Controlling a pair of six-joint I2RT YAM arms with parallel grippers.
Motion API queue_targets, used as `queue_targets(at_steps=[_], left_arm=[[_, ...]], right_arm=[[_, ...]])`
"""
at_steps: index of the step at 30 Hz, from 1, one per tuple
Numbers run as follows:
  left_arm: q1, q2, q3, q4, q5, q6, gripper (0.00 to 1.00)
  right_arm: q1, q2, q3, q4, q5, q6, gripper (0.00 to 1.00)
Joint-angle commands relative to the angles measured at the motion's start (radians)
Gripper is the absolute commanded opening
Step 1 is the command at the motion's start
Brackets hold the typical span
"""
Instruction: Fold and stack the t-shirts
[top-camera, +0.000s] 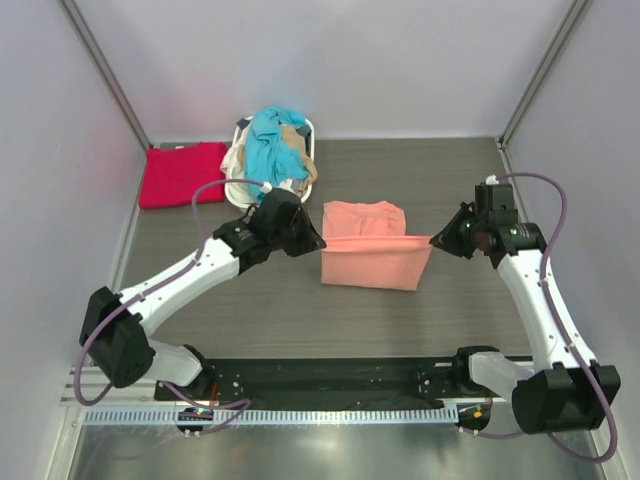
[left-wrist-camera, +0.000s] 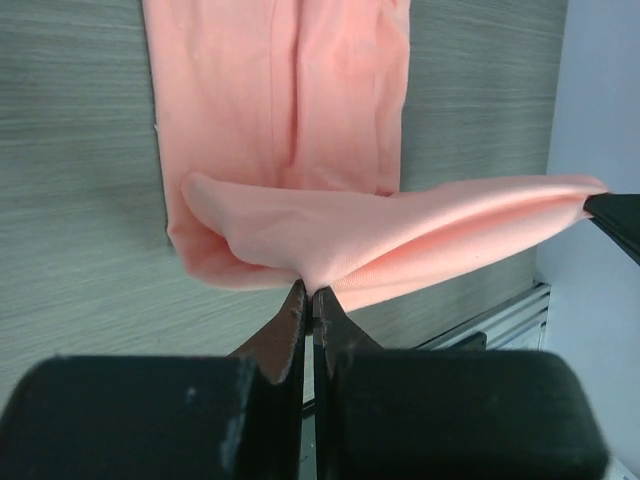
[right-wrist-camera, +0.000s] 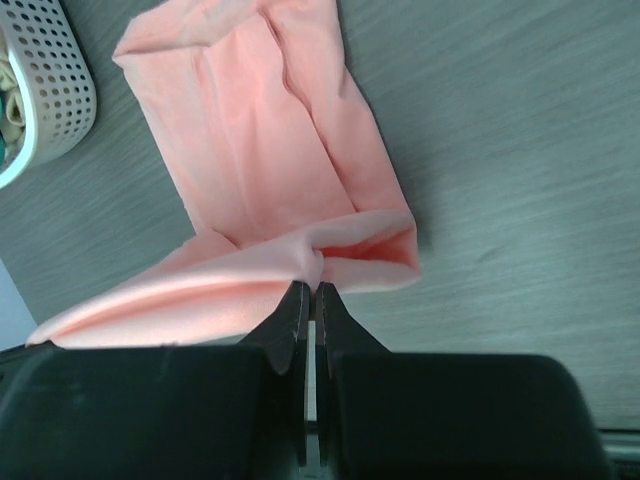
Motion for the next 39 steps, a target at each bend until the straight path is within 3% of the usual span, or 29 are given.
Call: queue_targets(at_steps=[1,30,33,34,35,36,37,38,39], left_arm=[[0.078,0.057,0.090,-0.055,0.002,0.086,0.00],[0.290,0.667,0.622,-0.130,0.121,0.221,0.00],[0.302,0.734,0.699,-0.144,0.121,0.229,0.06],[0.307,0.755,0.737,-0.152,0.133,0.237,0.14],[0.310,0.809,0.784,-0.176,0.124,0.249,0.21],[0.315,0.829,0.887,-0.230,0.103,0.255,0.41],[0.316,0.847,0.936,-0.248,0.117,0.266,0.53],[0.316,0.880,0.987,-0.274,0.132,0.286,0.71],[0.315,0.880,1.069,-0.328,0.141,0.293,0.78]], right_arm=[[-0.010,0.076,0.080,0.111,0.078,-0.059,0.01],[-0.010,0.713,0.478,0.255,0.072,-0.088,0.01],[-0.010,0.805,0.540,0.264,0.073,-0.088,0.01],[-0.010,0.830,0.566,0.264,0.070,-0.097,0.04],[-0.009,0.879,0.625,0.267,0.060,-0.108,0.33],[-0.010,0.900,0.661,0.261,0.070,-0.114,0.52],[-0.013,0.919,0.697,0.252,0.070,-0.117,0.67],[-0.013,0.923,0.742,0.247,0.066,-0.130,0.81],[-0.015,0.905,0.747,0.244,0.073,-0.132,0.84]])
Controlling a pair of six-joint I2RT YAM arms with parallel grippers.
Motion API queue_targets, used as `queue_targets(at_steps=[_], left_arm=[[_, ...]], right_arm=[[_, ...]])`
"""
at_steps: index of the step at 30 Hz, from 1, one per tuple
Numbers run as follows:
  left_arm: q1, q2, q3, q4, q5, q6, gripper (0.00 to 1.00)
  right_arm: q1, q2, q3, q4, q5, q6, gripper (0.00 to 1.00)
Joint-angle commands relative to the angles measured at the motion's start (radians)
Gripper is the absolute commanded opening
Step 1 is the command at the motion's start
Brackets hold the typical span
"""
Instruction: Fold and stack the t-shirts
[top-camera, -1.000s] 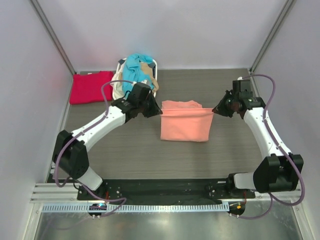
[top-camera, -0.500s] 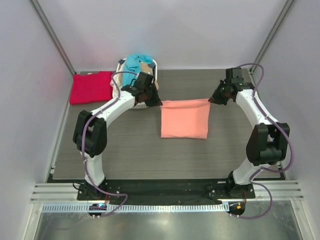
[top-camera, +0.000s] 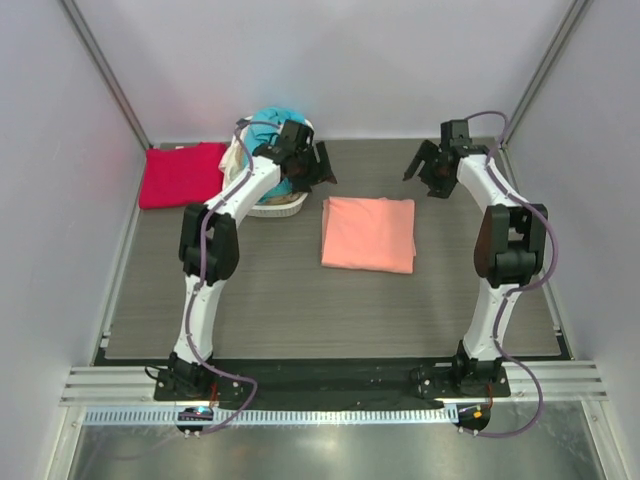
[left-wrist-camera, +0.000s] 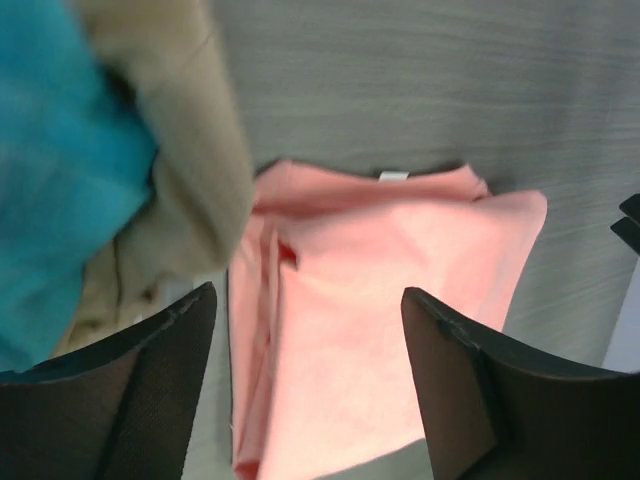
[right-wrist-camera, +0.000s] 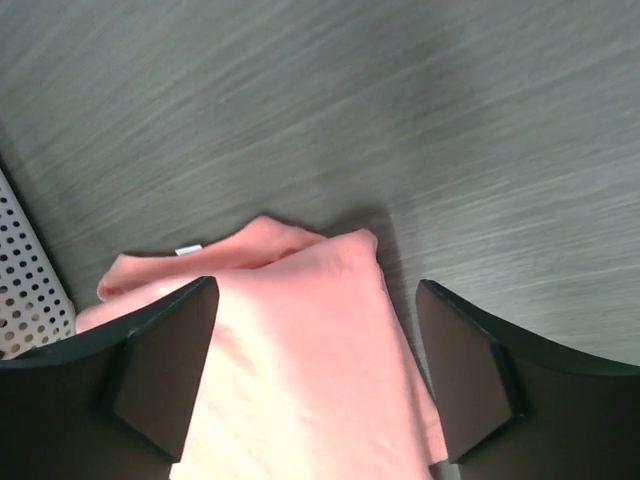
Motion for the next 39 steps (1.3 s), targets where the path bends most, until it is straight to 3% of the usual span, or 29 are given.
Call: queue_targets(at_steps=[1,3,6,7,11,14,28,31,35,39], left_arm=[[0.014,-0.010,0.168,-0.138,-0.024,0.067,0.80],[-0.001,-0.106,0.118,-0.113,-0.053,0.072,0.80],[-0.021,-0.252,-0.103,0.020,-0.075,0.051,0.78],[-0.024,-0.278,-0.213,0.052,-0.062,0.038,0.76],[-0.050,-0.323,-0.367,0.249,0.007,0.027,0.72],[-0.072,-0.254,-0.326,0.256,-0.002,0.084,0.72],[-0.072,0.002,-0.121,0.237,-0.099,0.173,0.56],[-0.069,0.024,-0.108,0.255,-0.107,0.181,0.51],[-0.060,0.045,-0.093,0.278,-0.107,0.182,0.36],[-0.051,0.066,-0.082,0.278,-0.079,0.167,0.31]], right_arm=[[-0.008,-0.064,0.092,0.027,0.038,-0.039,0.87],[-0.002,-0.171,-0.006,0.099,0.011,-0.048,0.90],[0.009,-0.289,-0.213,0.248,-0.108,-0.027,0.89],[0.010,-0.301,-0.297,0.282,-0.142,-0.018,0.86],[0.023,-0.287,-0.384,0.368,-0.262,0.010,0.79],[0.038,-0.324,-0.444,0.395,-0.253,0.010,0.80],[0.041,-0.607,-0.623,0.366,-0.238,-0.036,0.82],[0.043,-0.650,-0.648,0.352,-0.248,-0.041,0.82],[0.043,-0.690,-0.662,0.307,-0.242,-0.064,0.82],[0.043,-0.715,-0.665,0.277,-0.224,-0.084,0.82]])
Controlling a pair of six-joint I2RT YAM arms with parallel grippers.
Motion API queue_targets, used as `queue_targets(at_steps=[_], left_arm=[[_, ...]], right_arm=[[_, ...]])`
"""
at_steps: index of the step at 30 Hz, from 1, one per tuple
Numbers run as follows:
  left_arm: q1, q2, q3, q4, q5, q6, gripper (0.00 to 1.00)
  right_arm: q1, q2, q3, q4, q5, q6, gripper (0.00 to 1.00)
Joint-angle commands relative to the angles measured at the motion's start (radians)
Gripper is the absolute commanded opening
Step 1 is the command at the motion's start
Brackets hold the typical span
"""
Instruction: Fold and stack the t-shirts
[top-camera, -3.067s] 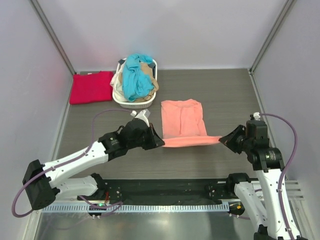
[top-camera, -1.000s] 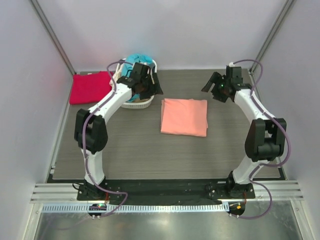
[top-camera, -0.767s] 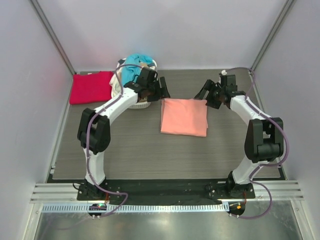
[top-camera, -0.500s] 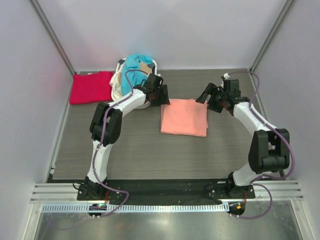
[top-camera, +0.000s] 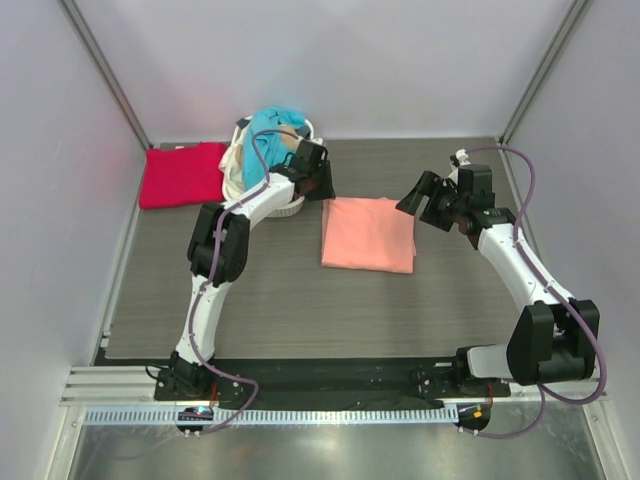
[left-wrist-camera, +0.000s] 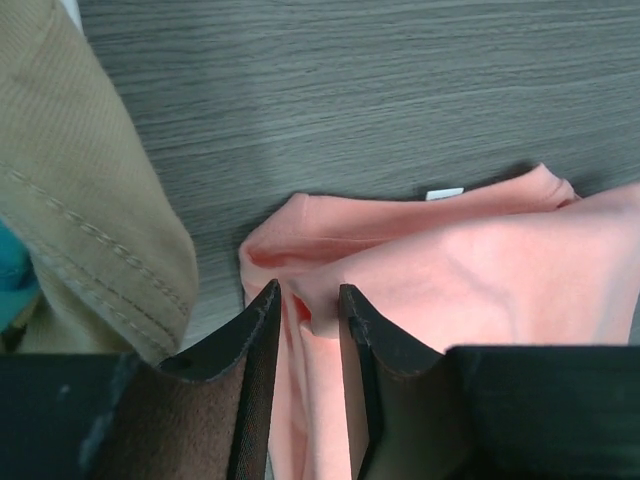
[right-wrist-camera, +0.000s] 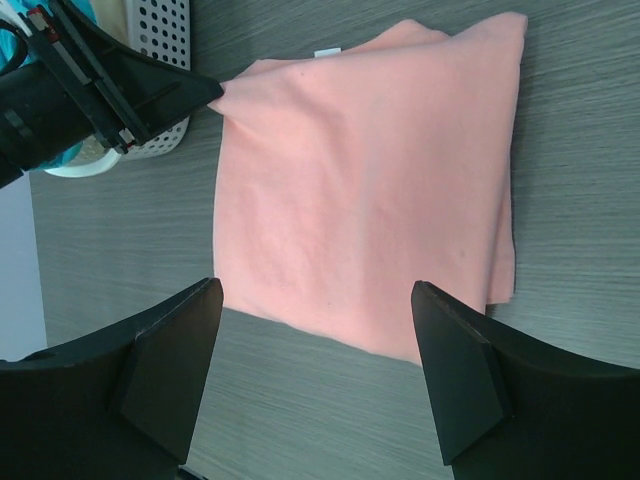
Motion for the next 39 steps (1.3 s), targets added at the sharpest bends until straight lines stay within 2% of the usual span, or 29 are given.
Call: queue_targets(at_steps=[1,4,6,12,13,16,21,25,27,28,31,32,34,39], left_arm=[[0.012,0.015,0.026,0.046,0.019,0.006,0.31],[0.012,-0.008,-0.016,0.091,0.053,-0.010,0.31],[0.013,-0.020,-0.034,0.112,0.058,-0.017,0.19],[0.019,-0.021,-0.017,0.129,0.091,-0.027,0.07],[0.018,-0.023,-0.014,0.126,0.096,-0.029,0.00],[0.025,-0.035,-0.014,0.111,0.098,-0.036,0.00],[0.061,-0.101,-0.042,0.082,0.022,-0.049,0.00],[0.079,-0.069,0.025,0.002,0.013,-0.024,0.01],[0.079,-0.043,0.053,-0.027,0.007,-0.014,0.09],[0.081,-0.038,0.053,-0.050,0.004,-0.017,0.35],[0.079,-0.073,0.003,-0.067,-0.025,-0.029,0.68],[0.076,-0.098,-0.017,-0.063,-0.039,-0.030,0.75],[0.072,-0.168,-0.075,-0.055,-0.088,-0.024,0.81],[0.061,-0.306,-0.204,-0.046,-0.084,-0.049,0.81]], right_arm=[[0.000,-0.053,-0.006,-0.020,0.008,-0.037,0.82],[0.000,-0.056,-0.014,-0.021,0.005,-0.037,0.82],[-0.001,-0.056,-0.017,-0.020,0.003,-0.039,0.82],[-0.001,-0.058,-0.026,-0.021,0.005,-0.044,0.81],[0.000,-0.058,-0.026,-0.020,0.005,-0.045,0.81],[-0.001,-0.056,-0.027,-0.021,0.006,-0.048,0.81],[-0.001,-0.056,-0.029,-0.020,0.000,-0.050,0.80],[-0.003,-0.051,-0.029,-0.018,-0.012,-0.050,0.80],[-0.001,-0.048,-0.032,-0.011,-0.023,-0.050,0.80],[-0.001,-0.047,-0.043,-0.005,-0.028,-0.041,0.80],[-0.001,-0.033,-0.089,0.060,-0.084,-0.008,0.81],[0.008,-0.021,-0.109,0.142,-0.134,0.043,0.81],[0.035,0.040,-0.139,0.240,-0.169,0.088,0.81],[0.156,0.318,-0.052,0.486,-0.291,0.215,0.80]])
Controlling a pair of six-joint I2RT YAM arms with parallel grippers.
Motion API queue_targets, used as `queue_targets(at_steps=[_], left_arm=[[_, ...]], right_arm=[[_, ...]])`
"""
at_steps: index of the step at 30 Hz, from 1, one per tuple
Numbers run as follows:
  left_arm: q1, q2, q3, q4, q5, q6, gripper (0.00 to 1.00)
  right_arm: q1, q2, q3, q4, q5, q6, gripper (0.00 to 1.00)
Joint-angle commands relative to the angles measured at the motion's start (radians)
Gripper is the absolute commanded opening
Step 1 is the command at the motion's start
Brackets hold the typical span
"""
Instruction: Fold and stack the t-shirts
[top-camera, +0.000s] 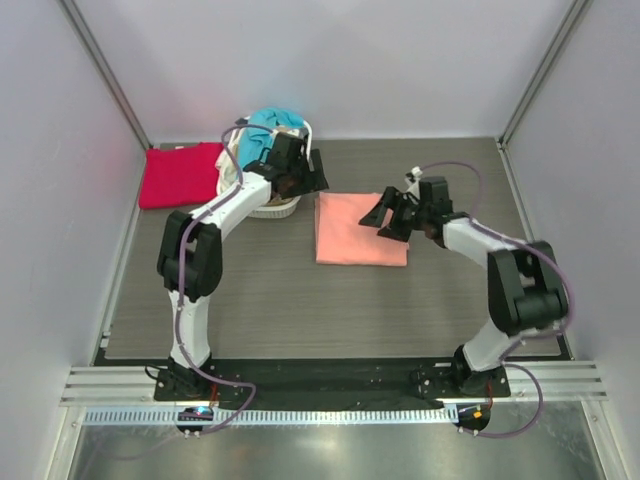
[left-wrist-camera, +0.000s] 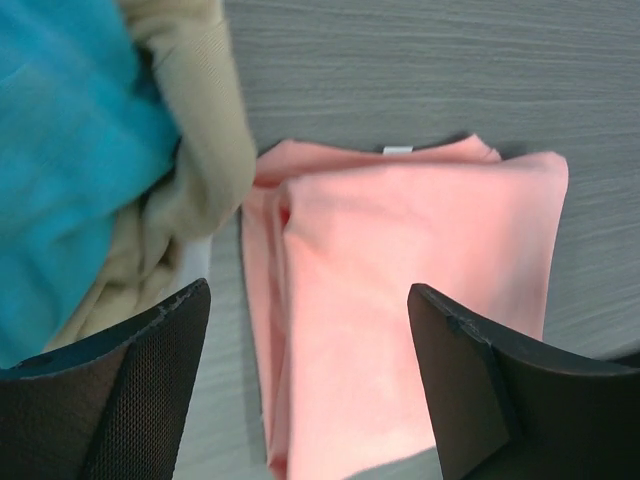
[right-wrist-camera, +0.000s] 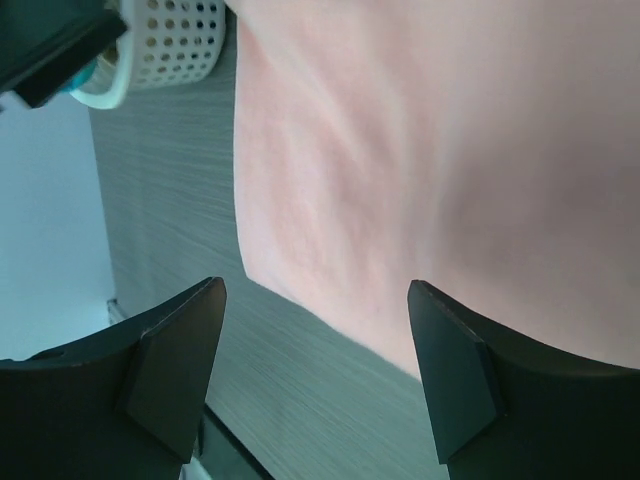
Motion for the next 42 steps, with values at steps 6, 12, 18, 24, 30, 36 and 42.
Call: queue_targets(at_steps=[6,12,18,24,30,36,42], left_arm=[[-0.011,-0.286,-0.285,0.008,-0.053,-0.031,0.81],[-0.055,-0.457,-0.506,0.065,-0.054,-0.061,0.81],[-0.112,-0.474,-0.632,0.232,-0.007,-0.092,0.81],[-0.129,-0.330,-0.689,0.543,0.109,-0.168,0.82],[-0.164,-0.190,-0.649,0.766,0.142,-0.186,0.82],[-0.179,-0.063,-0.585,0.861,0.165,-0.186,0.82],[-0.179,0.034,-0.516,0.814,0.137,-0.173,0.75]], right_arm=[[0.061,0.357,0.160,0.215,-0.086,0.140,0.79],[0.022,0.238,0.028,-0.104,0.203,-0.008,0.80],[-0.012,0.117,-0.046,-0.241,0.270,-0.139,0.83],[-0.006,-0.050,0.043,-0.290,0.208,-0.130,0.89],[-0.005,-0.204,0.086,-0.327,0.190,-0.116,0.92],[-0.003,-0.174,0.125,-0.330,0.163,-0.114,0.93],[-0.005,-0.177,0.092,-0.327,0.172,-0.124,0.93]])
